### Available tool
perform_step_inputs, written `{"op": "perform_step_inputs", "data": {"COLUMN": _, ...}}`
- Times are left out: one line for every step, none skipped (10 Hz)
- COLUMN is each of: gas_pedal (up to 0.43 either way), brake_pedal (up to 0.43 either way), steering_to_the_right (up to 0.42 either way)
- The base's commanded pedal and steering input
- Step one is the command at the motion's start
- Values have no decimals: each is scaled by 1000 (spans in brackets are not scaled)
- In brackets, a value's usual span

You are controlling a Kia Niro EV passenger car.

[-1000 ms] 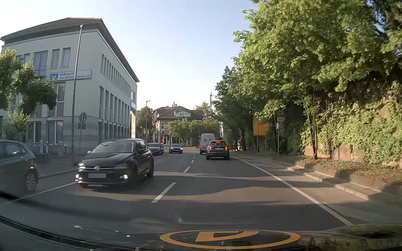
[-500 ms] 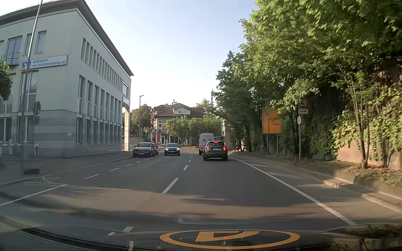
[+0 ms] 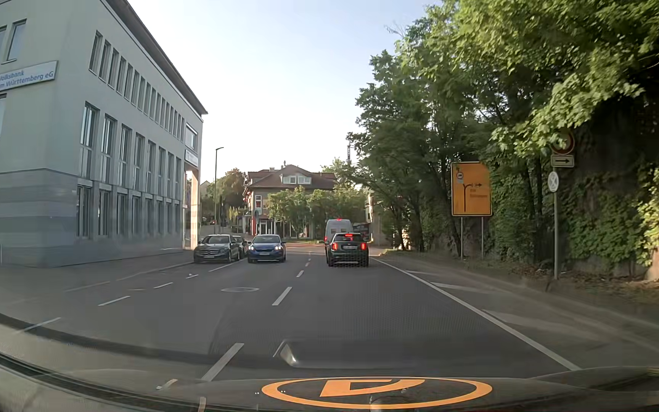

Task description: Follow the waypoints while adhering to traffic rules and regulations

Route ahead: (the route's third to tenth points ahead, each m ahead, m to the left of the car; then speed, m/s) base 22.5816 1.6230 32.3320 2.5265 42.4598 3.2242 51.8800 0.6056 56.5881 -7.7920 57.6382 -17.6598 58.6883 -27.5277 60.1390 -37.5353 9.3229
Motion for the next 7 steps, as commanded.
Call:
{"op": "perform_step_inputs", "data": {"gas_pedal": 59, "brake_pedal": 0, "steering_to_the_right": -9}}
{"op": "perform_step_inputs", "data": {"gas_pedal": 59, "brake_pedal": 0, "steering_to_the_right": -10}}
{"op": "perform_step_inputs", "data": {"gas_pedal": 59, "brake_pedal": 0, "steering_to_the_right": -11}}
{"op": "perform_step_inputs", "data": {"gas_pedal": 59, "brake_pedal": 0, "steering_to_the_right": -12}}
{"op": "perform_step_inputs", "data": {"gas_pedal": 59, "brake_pedal": 0, "steering_to_the_right": -14}}
{"op": "perform_step_inputs", "data": {"gas_pedal": 59, "brake_pedal": 0, "steering_to_the_right": -16}}
{"op": "perform_step_inputs", "data": {"gas_pedal": 59, "brake_pedal": 0, "steering_to_the_right": -16}}
